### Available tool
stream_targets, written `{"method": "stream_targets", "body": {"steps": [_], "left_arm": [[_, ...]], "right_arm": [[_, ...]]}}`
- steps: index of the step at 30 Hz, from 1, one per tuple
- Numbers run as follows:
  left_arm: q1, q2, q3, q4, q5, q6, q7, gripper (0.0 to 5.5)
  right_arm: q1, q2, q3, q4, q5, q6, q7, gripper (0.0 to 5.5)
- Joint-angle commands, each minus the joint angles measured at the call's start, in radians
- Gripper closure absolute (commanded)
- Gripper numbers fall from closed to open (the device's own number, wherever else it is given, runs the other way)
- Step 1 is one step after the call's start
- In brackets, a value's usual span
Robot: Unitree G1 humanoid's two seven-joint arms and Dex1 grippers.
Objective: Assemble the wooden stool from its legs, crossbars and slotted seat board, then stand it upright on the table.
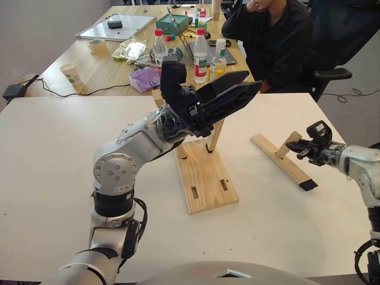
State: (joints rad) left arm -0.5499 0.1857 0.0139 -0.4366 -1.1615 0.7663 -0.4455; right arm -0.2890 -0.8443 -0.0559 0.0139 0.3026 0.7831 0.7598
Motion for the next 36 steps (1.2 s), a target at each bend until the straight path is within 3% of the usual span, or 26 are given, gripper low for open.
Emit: {"method": "stream_targets", "body": {"steps": [1, 6, 13, 20, 26, 31, 36], "left_arm": [[0.002, -0.004, -0.006, -0.005, 0.004, -0.007, 0.006, 2.91], [0.002, -0.003, -0.005, -0.007, 0.003, -0.010, 0.010, 2.91], [-0.009, 0.011, -0.007, 0.009, -0.007, 0.003, -0.008, 2.91], [-0.019, 0.006, -0.017, 0.021, 0.000, -0.002, -0.018, 2.91], [-0.022, -0.003, -0.027, 0.023, 0.007, -0.006, -0.019, 2.91], [-0.021, -0.010, -0.030, 0.033, 0.016, -0.010, -0.019, 2.91], [-0.113, -0.086, -0.084, 0.207, 0.136, -0.066, -0.046, 2.91]], "right_arm": [[-0.020, -0.015, 0.113, 0.131, -0.037, 0.056, 0.078, 5.11], [-0.010, 0.008, 0.121, 0.195, -0.041, 0.018, 0.088, 5.11], [0.177, 0.062, 0.025, -0.003, 0.068, 0.057, 0.049, 5.11], [0.199, -0.002, 0.078, -0.152, 0.095, 0.106, 0.080, 5.11], [0.105, 0.005, 0.215, -0.059, 0.026, 0.092, 0.095, 5.11], [0.129, 0.009, 0.202, -0.053, 0.036, 0.084, 0.100, 5.11], [0.196, 0.042, 0.158, -0.096, 0.069, 0.054, 0.079, 5.11]]}}
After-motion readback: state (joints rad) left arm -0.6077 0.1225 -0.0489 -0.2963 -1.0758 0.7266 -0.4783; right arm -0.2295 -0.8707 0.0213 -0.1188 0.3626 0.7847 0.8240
